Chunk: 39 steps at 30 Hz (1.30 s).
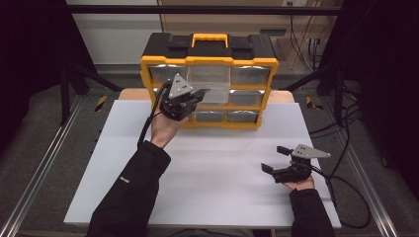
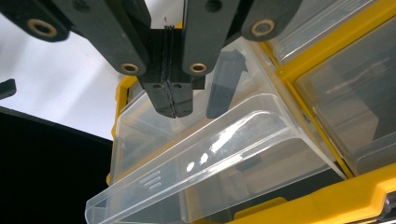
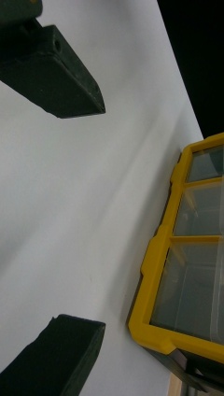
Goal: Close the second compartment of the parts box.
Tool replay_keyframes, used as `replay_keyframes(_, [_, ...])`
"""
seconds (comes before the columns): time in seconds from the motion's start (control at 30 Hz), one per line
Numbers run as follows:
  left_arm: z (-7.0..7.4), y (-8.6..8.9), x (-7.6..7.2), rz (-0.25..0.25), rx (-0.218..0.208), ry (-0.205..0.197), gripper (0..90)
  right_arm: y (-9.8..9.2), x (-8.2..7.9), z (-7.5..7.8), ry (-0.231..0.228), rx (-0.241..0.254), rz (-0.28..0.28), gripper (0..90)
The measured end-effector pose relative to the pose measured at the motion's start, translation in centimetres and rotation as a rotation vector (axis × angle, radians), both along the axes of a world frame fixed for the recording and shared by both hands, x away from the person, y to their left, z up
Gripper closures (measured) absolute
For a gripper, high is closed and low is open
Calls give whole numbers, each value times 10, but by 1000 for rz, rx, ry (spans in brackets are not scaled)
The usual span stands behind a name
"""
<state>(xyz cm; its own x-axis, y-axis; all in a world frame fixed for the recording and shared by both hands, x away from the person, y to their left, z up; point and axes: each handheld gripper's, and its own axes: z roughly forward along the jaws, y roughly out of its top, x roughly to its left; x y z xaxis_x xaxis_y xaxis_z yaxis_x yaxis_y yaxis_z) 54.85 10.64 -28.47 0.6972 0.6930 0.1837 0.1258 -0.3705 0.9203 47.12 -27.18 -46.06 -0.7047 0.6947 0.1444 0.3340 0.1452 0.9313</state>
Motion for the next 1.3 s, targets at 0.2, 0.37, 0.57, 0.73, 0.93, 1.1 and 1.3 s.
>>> replay_keyframes(0.2, [1, -1, 3, 3, 1, -5, 891, 0, 0, 0, 0, -1, 1, 2])
replay_keyframes(0.37, [0, 0, 7, 8, -1, -7, 891, 0, 0, 0, 0, 0, 1, 2])
replay_keyframes(0.57, [0, 0, 11, 12, 0, -10, 891, 0, 0, 0, 1, 0, 0, 2])
replay_keyframes(0.73, [0, -1, 14, 14, -5, -12, 891, 0, 0, 0, 1, -1, 0, 2])
replay_keyframes(0.93, [0, -1, 17, 19, -2, -13, 891, 0, 0, 0, 2, -4, 1, 2])
replay_keyframes(1.1, [-1, -1, 19, 16, -5, -18, 891, 0, 0, 0, 2, -5, 1, 2])
replay_keyframes(1.3, [-2, -1, 22, 19, -11, -22, 891, 0, 0, 0, 2, -5, 0, 1])
